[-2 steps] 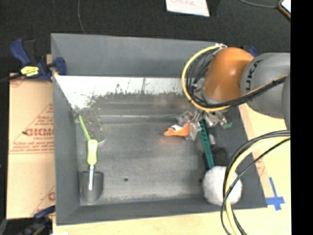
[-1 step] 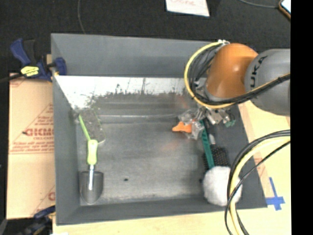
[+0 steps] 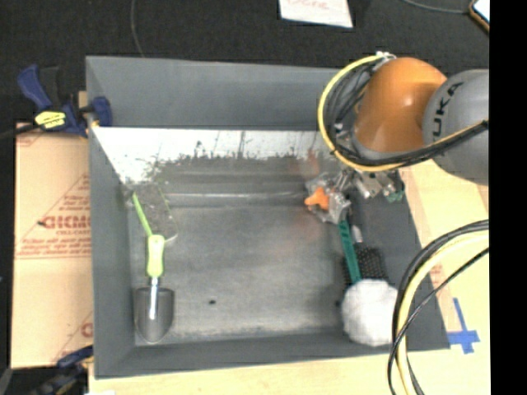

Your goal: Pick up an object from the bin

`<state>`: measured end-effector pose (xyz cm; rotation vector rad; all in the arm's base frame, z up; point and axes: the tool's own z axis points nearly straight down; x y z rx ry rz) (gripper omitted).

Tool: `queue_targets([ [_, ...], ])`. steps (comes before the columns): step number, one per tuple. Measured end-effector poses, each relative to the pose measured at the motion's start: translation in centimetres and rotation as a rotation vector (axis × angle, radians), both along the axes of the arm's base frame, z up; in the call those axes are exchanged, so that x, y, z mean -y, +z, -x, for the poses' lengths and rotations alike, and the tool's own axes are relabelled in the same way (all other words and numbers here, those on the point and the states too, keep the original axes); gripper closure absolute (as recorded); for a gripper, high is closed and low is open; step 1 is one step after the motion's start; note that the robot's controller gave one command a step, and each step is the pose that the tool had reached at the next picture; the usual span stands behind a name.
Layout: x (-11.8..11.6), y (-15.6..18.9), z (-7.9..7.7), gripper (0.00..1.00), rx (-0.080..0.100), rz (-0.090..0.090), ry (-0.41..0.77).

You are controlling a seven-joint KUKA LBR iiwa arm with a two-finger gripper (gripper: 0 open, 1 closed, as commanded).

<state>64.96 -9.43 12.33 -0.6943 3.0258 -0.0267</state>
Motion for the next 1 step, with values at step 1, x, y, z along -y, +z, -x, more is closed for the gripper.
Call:
queue_targets([
  [1, -0.01, 2.30, 0.26, 1.00, -0.010, -0.001, -0.001],
])
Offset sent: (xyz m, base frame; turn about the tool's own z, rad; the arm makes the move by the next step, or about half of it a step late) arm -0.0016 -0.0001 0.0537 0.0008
